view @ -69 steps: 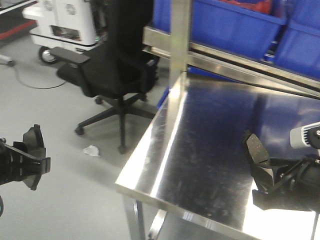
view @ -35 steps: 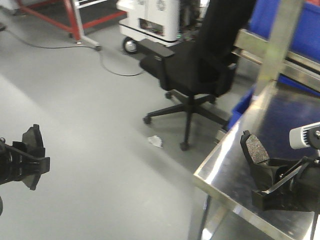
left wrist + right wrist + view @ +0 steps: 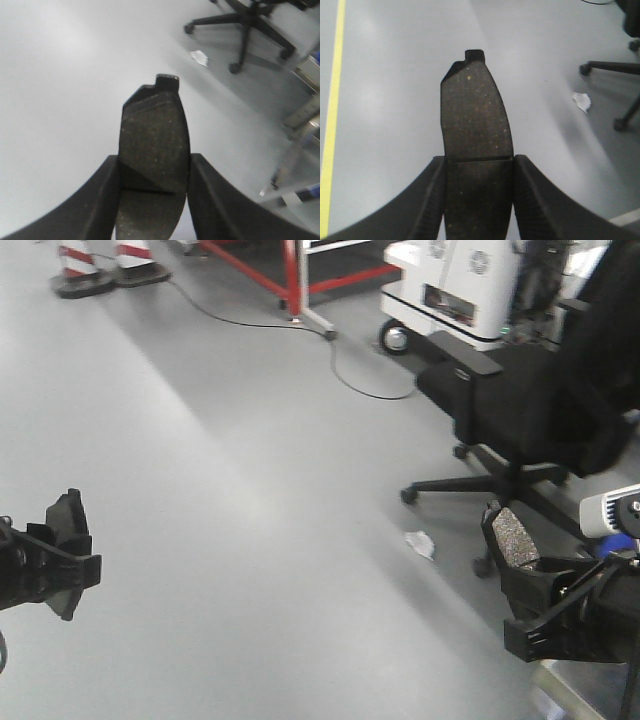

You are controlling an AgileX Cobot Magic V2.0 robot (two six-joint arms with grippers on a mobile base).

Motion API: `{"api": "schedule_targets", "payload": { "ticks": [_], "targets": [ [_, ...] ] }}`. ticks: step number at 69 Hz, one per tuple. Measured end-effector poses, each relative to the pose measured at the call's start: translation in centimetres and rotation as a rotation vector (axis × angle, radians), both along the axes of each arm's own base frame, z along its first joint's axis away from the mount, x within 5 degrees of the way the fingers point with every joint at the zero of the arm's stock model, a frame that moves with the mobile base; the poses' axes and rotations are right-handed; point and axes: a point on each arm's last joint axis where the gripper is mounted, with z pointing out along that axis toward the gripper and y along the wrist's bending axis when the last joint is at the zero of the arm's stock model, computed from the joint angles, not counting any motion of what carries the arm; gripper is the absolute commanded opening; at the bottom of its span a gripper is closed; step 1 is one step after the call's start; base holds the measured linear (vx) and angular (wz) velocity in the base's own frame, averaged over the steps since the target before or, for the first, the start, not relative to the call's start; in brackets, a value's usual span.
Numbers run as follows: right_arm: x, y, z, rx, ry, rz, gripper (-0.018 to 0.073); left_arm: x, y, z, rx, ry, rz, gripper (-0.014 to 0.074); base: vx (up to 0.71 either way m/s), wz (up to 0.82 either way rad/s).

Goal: Move and align brake pads A on conveyor
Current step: 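Back away from the steel table and turn toward the corridor, then drive along the yellow floor line past the red-white cones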

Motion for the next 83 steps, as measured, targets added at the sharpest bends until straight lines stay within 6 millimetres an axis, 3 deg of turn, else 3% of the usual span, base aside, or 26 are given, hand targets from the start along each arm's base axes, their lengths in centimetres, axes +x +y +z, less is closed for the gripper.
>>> {"api": "schedule_targets", "payload": {
  "ticks": [83],
  "targets": [
    [0.0, 0.0, 0.0, 0.0, 0.0, 0.0, 0.0077, 0.0, 0.0, 0.0, 0.0, 0.0, 0.0, 0.0198, 0.18, 0.54]
  ]
}}
